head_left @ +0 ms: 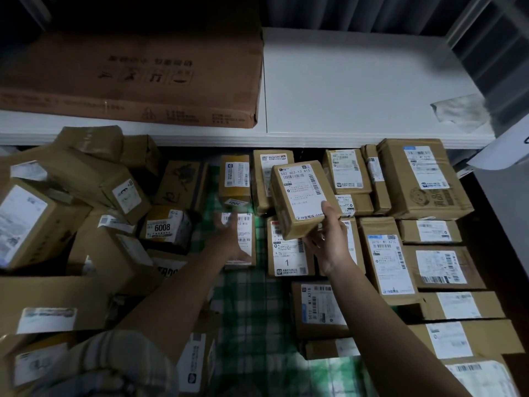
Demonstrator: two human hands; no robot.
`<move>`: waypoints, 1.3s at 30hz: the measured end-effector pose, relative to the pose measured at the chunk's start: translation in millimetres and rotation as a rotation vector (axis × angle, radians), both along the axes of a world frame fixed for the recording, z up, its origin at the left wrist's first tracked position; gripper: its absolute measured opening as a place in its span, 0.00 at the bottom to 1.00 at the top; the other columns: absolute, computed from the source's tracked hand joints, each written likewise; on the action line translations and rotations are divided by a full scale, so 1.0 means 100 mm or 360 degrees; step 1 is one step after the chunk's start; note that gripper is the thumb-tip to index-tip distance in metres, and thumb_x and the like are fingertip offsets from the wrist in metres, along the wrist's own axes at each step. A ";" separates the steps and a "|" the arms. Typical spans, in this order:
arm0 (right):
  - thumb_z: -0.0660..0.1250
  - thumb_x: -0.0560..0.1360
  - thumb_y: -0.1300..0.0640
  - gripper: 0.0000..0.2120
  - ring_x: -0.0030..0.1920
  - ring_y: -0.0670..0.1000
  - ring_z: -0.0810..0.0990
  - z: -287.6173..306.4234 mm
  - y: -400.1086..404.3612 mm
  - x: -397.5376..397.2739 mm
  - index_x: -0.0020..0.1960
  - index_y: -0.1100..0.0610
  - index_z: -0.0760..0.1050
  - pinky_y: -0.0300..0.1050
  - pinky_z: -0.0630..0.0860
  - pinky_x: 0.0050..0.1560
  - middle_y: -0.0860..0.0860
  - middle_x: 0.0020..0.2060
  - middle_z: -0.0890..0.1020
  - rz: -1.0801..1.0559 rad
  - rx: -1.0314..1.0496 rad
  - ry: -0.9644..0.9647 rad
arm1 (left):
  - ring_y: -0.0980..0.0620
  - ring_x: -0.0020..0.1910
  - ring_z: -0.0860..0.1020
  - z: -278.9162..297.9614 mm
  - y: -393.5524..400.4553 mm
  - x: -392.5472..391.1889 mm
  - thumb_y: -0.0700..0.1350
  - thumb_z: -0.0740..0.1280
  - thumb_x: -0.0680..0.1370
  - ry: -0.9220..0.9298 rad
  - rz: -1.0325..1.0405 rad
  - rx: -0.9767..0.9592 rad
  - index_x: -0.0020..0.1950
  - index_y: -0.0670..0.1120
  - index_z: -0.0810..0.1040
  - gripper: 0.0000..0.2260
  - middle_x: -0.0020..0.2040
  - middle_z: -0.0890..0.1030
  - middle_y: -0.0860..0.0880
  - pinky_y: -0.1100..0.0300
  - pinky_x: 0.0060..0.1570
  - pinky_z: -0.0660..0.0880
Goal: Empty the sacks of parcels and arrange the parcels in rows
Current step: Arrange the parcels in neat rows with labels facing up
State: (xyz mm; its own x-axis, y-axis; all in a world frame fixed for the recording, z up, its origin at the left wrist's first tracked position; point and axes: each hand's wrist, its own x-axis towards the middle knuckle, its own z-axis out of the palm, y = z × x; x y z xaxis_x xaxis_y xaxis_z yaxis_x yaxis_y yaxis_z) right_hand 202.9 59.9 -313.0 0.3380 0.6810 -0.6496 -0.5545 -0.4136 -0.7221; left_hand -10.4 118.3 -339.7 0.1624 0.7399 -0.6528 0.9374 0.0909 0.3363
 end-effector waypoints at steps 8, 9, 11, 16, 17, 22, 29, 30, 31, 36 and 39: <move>0.70 0.71 0.39 0.36 0.59 0.55 0.78 -0.05 0.03 0.01 0.73 0.52 0.63 0.49 0.80 0.49 0.56 0.64 0.76 -0.0025 -0.0013 0.0029 | 0.39 0.72 0.62 -0.06 0.08 -0.02 0.40 0.77 0.69 -0.0419 0.0582 0.0185 0.78 0.49 0.34 0.57 0.77 0.50 0.40 0.48 0.67 0.65; 0.70 0.71 0.39 0.36 0.59 0.55 0.78 -0.05 0.04 0.02 0.73 0.52 0.63 0.49 0.80 0.50 0.55 0.64 0.76 -0.0026 -0.0012 0.0026 | 0.40 0.72 0.62 -0.07 0.09 -0.01 0.39 0.77 0.69 -0.0472 0.0695 0.0194 0.78 0.48 0.36 0.55 0.76 0.54 0.40 0.48 0.67 0.65; 0.70 0.71 0.39 0.37 0.59 0.55 0.78 -0.05 0.04 0.02 0.73 0.52 0.62 0.50 0.79 0.51 0.55 0.64 0.75 -0.0025 -0.0010 0.0024 | 0.42 0.72 0.64 -0.07 0.09 -0.03 0.40 0.75 0.72 -0.0483 0.0852 0.0123 0.78 0.43 0.43 0.47 0.75 0.61 0.42 0.50 0.67 0.65; 0.70 0.71 0.38 0.35 0.60 0.55 0.78 -0.05 0.05 0.04 0.72 0.51 0.64 0.49 0.80 0.50 0.54 0.63 0.77 -0.0032 0.0000 0.0027 | 0.46 0.62 0.76 -0.22 0.16 -0.07 0.44 0.73 0.73 -0.0521 0.0822 -0.0084 0.71 0.44 0.67 0.28 0.67 0.76 0.46 0.50 0.63 0.72; 0.70 0.70 0.38 0.36 0.60 0.55 0.78 -0.05 0.05 0.04 0.72 0.51 0.65 0.49 0.81 0.49 0.54 0.64 0.77 -0.0033 -0.0003 0.0026 | 0.46 0.62 0.77 -0.27 0.17 -0.07 0.44 0.72 0.74 -0.0547 0.0814 -0.0077 0.71 0.45 0.68 0.27 0.66 0.77 0.47 0.51 0.61 0.73; 0.72 0.66 0.36 0.39 0.61 0.55 0.78 -0.04 0.03 0.03 0.71 0.51 0.65 0.48 0.82 0.47 0.54 0.64 0.77 -0.0043 -0.0017 0.0017 | 0.45 0.64 0.75 -0.23 0.16 -0.01 0.41 0.68 0.77 -0.0608 0.0818 -0.0055 0.71 0.45 0.67 0.23 0.67 0.75 0.46 0.53 0.60 0.71; 0.68 0.74 0.41 0.31 0.59 0.54 0.79 -0.01 0.00 0.00 0.71 0.53 0.65 0.47 0.81 0.47 0.56 0.63 0.77 -0.0079 0.0031 0.0103 | 0.43 0.61 0.76 -0.21 0.27 -0.03 0.38 0.63 0.79 -0.0596 0.0910 -0.0112 0.72 0.43 0.65 0.21 0.66 0.75 0.43 0.51 0.58 0.75; 0.68 0.74 0.42 0.30 0.59 0.54 0.79 0.00 -0.01 -0.01 0.71 0.53 0.65 0.47 0.81 0.47 0.55 0.63 0.78 -0.0088 0.0031 0.0116 | 0.43 0.61 0.76 -0.18 0.30 -0.03 0.37 0.64 0.78 -0.0613 0.0951 -0.0103 0.72 0.42 0.64 0.23 0.66 0.75 0.43 0.52 0.58 0.74; 0.68 0.74 0.41 0.31 0.59 0.54 0.79 0.01 -0.01 -0.01 0.71 0.53 0.66 0.47 0.81 0.46 0.55 0.63 0.78 -0.0094 0.0032 0.0116 | 0.42 0.63 0.75 -0.15 0.36 -0.02 0.37 0.66 0.77 -0.0642 0.0984 -0.0061 0.75 0.41 0.59 0.27 0.66 0.74 0.43 0.52 0.58 0.73; 0.71 0.71 0.41 0.33 0.58 0.55 0.80 0.06 0.10 -0.04 0.71 0.52 0.66 0.46 0.82 0.43 0.55 0.62 0.78 -0.0114 0.0047 0.0160 | 0.41 0.75 0.60 0.01 0.62 -0.01 0.36 0.69 0.76 -0.0694 0.0933 0.0053 0.79 0.47 0.38 0.45 0.78 0.53 0.43 0.47 0.68 0.64; 0.75 0.66 0.41 0.39 0.59 0.57 0.80 0.08 0.23 -0.08 0.71 0.54 0.66 0.47 0.81 0.45 0.58 0.62 0.78 -0.0216 0.0121 0.0351 | 0.41 0.71 0.66 -0.02 0.73 -0.02 0.32 0.69 0.74 -0.0795 0.0897 0.0038 0.79 0.48 0.44 0.43 0.74 0.64 0.43 0.47 0.64 0.68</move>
